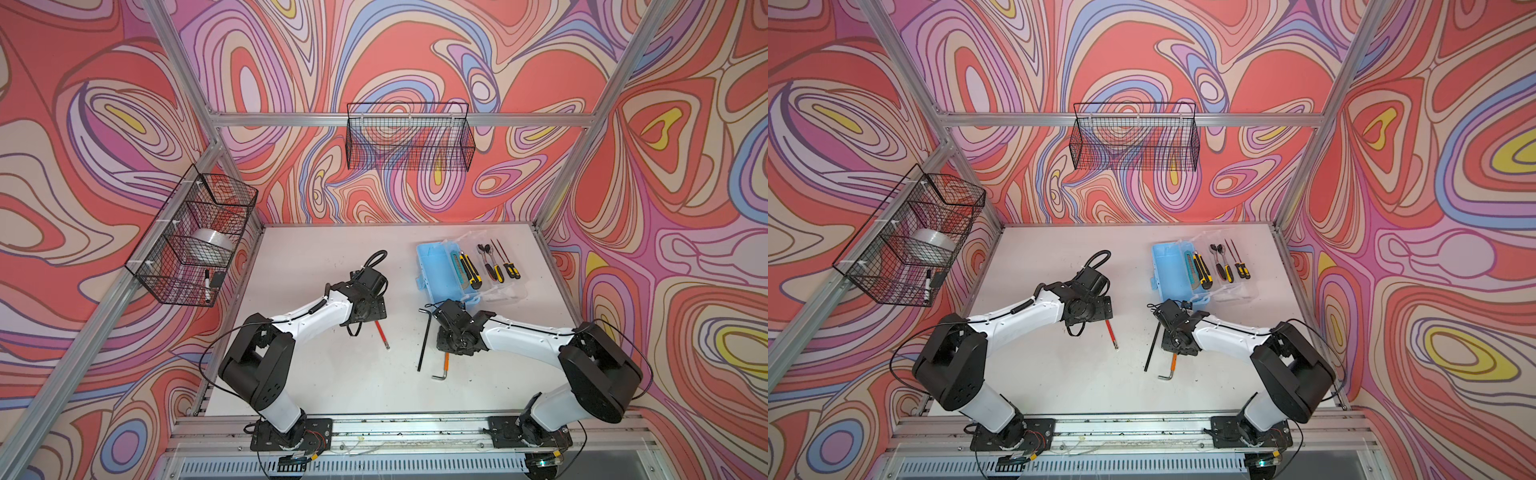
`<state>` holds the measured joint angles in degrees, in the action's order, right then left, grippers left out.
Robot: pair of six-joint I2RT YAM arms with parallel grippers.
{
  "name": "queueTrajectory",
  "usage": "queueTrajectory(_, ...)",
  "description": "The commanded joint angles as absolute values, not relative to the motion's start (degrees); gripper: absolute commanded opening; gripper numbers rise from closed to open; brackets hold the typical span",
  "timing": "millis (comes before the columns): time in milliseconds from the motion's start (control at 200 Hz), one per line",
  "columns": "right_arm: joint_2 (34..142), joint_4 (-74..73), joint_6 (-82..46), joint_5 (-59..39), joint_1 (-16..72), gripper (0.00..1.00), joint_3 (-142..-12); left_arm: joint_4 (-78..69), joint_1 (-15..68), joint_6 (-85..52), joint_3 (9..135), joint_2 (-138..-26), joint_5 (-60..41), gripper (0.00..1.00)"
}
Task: Pack the tool kit
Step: 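Lift the orange-handled hex key off the table with the right gripper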
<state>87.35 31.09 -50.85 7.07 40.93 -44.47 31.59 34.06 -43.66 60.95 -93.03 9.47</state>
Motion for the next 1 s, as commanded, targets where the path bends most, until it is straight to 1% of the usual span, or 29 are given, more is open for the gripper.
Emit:
queueTrajectory(0,84.7,35.1,-49.4,9.4,41.1,0.00,-45.8,33.6,33.8,-44.8,60.1,-92.1,10.4,0.96)
queueTrajectory(536,77.6,43.3,-48.3,12.6,41.4,0.00,-52.2,33.2,33.8,-44.9,60.9,-93.1,9.2,0.96)
queueTrajectory(896,78.6,46.4,-45.0,14.3,41.5,0.00,-59.1,33.4,33.8,-44.3,60.9,-93.1,9.0,0.95)
queueTrajectory(996,79.3,46.9,-44.4,13.2,41.5,0.00,-60.6,33.6,33.8,-44.2,60.9,-93.1,9.2,0.95)
